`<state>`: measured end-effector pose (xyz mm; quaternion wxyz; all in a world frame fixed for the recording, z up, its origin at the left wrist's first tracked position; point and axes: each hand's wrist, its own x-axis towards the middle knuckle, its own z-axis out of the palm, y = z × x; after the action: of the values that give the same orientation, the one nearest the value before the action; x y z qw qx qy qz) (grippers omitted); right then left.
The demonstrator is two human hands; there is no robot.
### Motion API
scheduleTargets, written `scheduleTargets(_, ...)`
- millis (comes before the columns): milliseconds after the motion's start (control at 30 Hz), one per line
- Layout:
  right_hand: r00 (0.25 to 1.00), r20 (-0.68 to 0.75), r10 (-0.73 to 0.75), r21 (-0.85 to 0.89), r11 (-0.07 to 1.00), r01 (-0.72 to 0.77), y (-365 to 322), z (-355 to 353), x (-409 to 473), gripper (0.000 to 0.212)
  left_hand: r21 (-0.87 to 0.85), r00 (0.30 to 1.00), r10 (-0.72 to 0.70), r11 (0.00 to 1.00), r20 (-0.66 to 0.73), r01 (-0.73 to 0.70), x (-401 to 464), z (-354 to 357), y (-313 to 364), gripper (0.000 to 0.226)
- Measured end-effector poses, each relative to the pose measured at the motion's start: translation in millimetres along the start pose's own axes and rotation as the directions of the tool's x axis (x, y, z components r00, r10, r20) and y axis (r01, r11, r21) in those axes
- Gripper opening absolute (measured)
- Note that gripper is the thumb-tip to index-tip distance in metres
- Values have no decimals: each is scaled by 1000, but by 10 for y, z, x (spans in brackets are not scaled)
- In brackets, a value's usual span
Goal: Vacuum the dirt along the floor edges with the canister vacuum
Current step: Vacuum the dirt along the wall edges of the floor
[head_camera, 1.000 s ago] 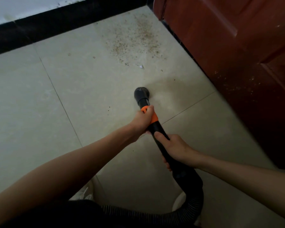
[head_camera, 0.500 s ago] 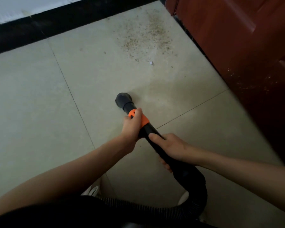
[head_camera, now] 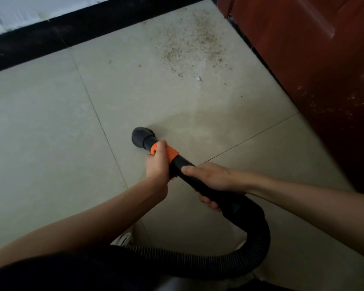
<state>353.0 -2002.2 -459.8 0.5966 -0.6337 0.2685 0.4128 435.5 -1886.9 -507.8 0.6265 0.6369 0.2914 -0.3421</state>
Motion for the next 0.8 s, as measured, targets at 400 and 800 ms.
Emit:
scheduleTargets(400,978,-159,-134,-119,986,116,-389,1,407,48,-85,997,36,996,69,-30,189,-142,414,39)
scheduleTargets(800,889,-418,-184,-49,982,180,-853,-511,668,47,170,965,95,975,246,-140,580,493,1158,40)
